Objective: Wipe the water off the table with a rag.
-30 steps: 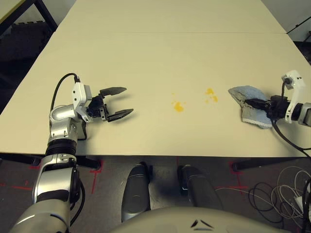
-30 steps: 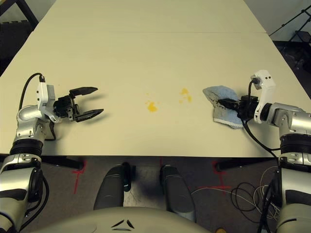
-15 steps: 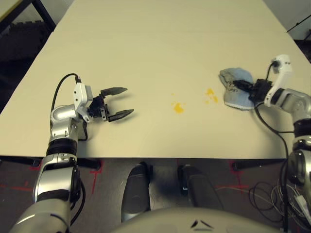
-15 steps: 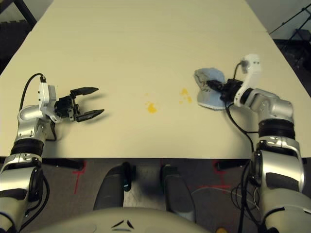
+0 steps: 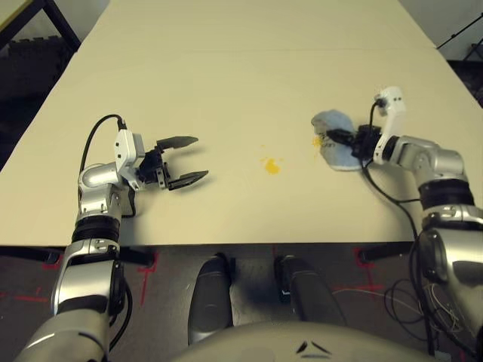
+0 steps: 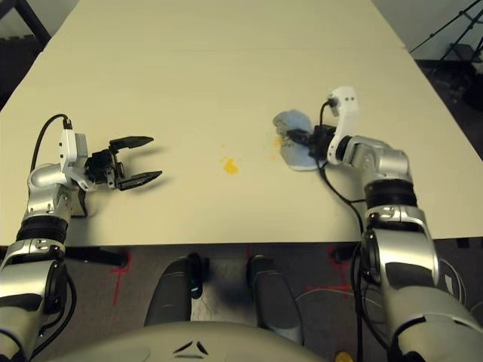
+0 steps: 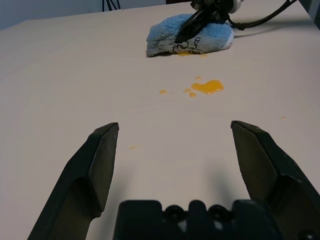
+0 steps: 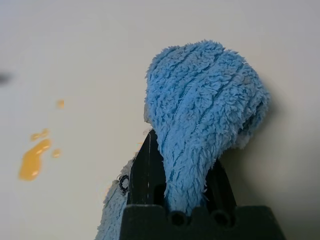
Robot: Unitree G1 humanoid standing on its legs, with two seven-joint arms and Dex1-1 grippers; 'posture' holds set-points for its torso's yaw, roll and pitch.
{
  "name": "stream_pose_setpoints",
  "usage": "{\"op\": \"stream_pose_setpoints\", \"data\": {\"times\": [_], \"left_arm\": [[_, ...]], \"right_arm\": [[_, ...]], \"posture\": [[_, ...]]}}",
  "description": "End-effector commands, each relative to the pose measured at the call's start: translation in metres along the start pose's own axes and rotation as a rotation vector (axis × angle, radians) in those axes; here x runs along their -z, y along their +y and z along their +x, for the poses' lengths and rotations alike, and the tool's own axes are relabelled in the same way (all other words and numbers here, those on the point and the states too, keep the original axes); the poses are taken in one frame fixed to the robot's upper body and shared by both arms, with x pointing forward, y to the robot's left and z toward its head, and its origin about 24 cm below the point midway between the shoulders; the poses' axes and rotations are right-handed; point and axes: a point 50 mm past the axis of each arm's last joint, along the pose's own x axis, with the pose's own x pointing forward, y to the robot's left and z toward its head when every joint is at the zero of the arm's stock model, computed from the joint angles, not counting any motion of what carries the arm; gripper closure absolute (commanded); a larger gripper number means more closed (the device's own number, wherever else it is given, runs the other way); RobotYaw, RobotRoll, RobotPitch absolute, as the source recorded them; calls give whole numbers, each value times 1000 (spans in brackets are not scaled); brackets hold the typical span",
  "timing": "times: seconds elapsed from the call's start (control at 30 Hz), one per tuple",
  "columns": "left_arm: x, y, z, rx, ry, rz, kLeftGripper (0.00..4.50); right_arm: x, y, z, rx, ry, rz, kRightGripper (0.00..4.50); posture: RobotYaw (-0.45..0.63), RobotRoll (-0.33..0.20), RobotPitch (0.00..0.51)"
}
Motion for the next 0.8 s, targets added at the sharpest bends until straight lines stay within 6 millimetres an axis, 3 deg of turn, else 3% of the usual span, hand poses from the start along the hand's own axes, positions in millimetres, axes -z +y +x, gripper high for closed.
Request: {"op": "stream_pose_setpoints", "data": {"times": [0.03,0.17,0.4,0.8], "left_arm": [[3,-4,-2,13,17,-7,0],[3,-4,-1,15,16,-7,0],[3,-4,2,19,12,-9,0],[3,-3,3,22,10,-6,0]], "right_arm": [[43,22,19,-129,168,99,4250],[47,29,19,-144,183,100,4250],[41,10,5,-30,162,94,4251],[5,-46,-59,264,52,56,4253]], "posture": [[126,0,190],[125,0,190],[120,0,190],[112,0,187]]}}
